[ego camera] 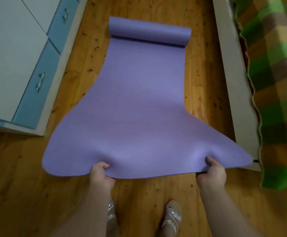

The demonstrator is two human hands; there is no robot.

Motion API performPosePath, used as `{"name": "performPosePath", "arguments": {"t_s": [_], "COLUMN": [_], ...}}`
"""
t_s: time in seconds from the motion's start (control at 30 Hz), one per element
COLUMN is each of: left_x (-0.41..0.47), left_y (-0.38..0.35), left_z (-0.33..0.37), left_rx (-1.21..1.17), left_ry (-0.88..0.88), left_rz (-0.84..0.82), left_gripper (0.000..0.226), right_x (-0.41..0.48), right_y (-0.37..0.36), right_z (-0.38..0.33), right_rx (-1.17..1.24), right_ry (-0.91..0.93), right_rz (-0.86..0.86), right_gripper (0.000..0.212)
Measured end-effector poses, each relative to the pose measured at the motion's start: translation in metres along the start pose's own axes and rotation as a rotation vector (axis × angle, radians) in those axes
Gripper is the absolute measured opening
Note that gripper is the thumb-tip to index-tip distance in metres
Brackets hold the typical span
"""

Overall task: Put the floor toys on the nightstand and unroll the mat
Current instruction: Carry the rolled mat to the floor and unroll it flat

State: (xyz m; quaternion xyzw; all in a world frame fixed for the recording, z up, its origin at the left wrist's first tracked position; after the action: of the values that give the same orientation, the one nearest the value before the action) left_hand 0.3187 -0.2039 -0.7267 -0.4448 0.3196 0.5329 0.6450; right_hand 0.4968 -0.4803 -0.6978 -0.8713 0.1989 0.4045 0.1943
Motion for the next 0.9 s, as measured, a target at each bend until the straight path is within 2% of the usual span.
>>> {"name": "performPosePath", "arguments": {"t_s": [0.13,0.2,0.27,0.43,0.53,0.6,0.67,0.77,0.9], "left_x": [-0.014,-0.007,0.004,0.039,0.052,0.061,0.065,0.064,0.047], "left_y": [0.01,0.019,0.03,0.059,0.075,0.079,0.071,0.051,0.028], "left_z": [-0.021,-0.035,-0.047,-0.078,-0.095,-0.11,-0.117,-0.121,-0.117], "left_rx": [0.056,0.13,0.255,0.534,0.559,0.555,0.558,0.593,0.603], "left_ry": [0.061,0.121,0.173,0.195,0.244,0.283,0.285,0.239,0.224], "left_rz": [0.018,0.045,0.081,0.061,0.082,0.053,0.006,-0.054,-0.082], "left_gripper": [0.051,0.031,0.022,0.028,0.02,0.034,0.038,0.023,0.036], "right_x": [-0.003,0.01,0.024,0.063,0.073,0.073,0.071,0.072,0.057], "right_y": [0.052,0.066,0.073,0.11,0.13,0.142,0.143,0.132,0.104], "right_z": [0.007,0.019,0.033,0.075,0.098,0.115,0.125,0.13,0.124], "right_rx": [-0.085,-0.156,-0.236,-0.469,-0.581,-0.612,-0.621,-0.623,-0.591], "right_ry": [-0.07,-0.118,-0.175,-0.315,-0.359,-0.402,-0.433,-0.425,-0.423], "right_rz": [0.016,0.014,0.016,0.066,0.069,0.056,0.025,-0.045,-0.15], "right_gripper": [0.04,0.041,0.041,0.04,0.038,0.038,0.038,0.039,0.041]}}
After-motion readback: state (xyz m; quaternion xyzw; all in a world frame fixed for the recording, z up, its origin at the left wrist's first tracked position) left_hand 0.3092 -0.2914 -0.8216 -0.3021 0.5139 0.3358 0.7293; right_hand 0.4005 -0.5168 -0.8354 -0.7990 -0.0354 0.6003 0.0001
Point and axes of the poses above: each hand's wrist, its own x-axis towards the middle knuckle, its own y-axis out of the back of the hand, z = x × y, the point moved 7 cm from there along x, towards the middle knuckle, and after that the axes turned 9 degrees about -z, right-handed, at the moved point
